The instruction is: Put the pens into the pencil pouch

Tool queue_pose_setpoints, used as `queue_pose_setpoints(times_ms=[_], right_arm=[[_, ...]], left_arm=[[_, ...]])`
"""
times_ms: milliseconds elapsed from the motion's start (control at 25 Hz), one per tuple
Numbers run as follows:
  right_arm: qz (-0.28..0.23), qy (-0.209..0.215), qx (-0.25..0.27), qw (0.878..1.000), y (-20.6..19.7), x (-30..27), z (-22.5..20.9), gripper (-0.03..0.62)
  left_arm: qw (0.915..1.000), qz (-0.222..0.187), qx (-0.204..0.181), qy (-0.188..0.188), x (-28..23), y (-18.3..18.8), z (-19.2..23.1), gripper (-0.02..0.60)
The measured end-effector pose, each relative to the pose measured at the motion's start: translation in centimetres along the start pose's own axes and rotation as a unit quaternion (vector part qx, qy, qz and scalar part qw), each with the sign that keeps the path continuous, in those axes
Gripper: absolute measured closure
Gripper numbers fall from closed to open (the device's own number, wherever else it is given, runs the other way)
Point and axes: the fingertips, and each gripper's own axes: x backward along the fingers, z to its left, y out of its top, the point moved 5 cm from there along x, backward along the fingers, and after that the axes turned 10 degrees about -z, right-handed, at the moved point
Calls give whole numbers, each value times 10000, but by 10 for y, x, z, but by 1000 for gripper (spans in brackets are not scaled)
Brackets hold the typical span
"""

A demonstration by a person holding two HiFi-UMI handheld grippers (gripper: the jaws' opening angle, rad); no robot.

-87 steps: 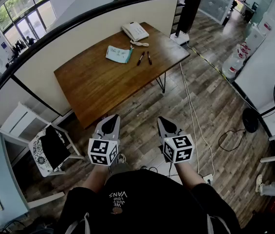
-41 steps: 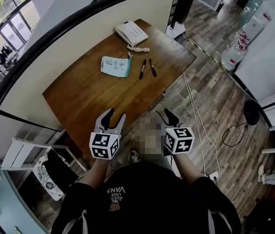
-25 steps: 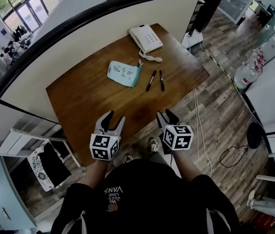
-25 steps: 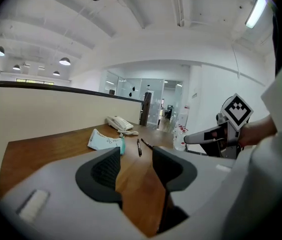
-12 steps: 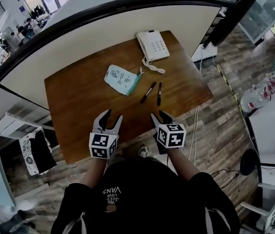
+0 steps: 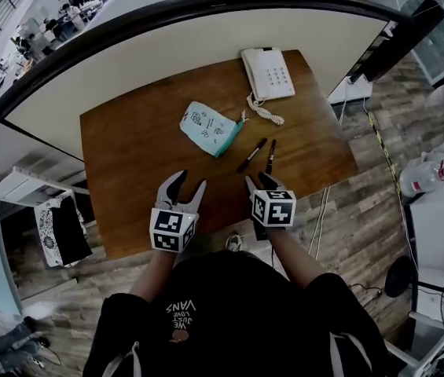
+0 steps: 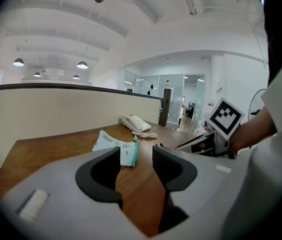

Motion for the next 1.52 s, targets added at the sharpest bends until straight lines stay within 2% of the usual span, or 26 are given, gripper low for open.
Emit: queue_pose_setpoints(times_ms=[360,760,920,1040,1200,1360,1520], right_arm=[[349,-708,-207,9967,-10,-51,-6,437],[546,-1220,-399,9902,-19,-83,-10,437],[676,-1365,-352,9877,-26,-87,-11,437],[720,-1509,-141,9858,-26,-87,-13,476],[743,-1484,42,9861,-27,-86,-16,525],[758,-1356,124,9878,-27,-84,-17,528],[734,-1274,117,9891,-29,-75,-18,528]], left_arm=[[9984,245,-31,-510,-28,1,31,396],[9955,442,65,-831,-51,-11,54,396],[9941,479,110,-969,-61,-17,55,396],[9929,547,82,-1051,-68,-23,55,396],[9923,608,38,-1076,-76,-27,54,396],[9917,657,-143,-1093,-86,-32,51,396],[9877,867,-311,-1262,-95,-50,43,396]])
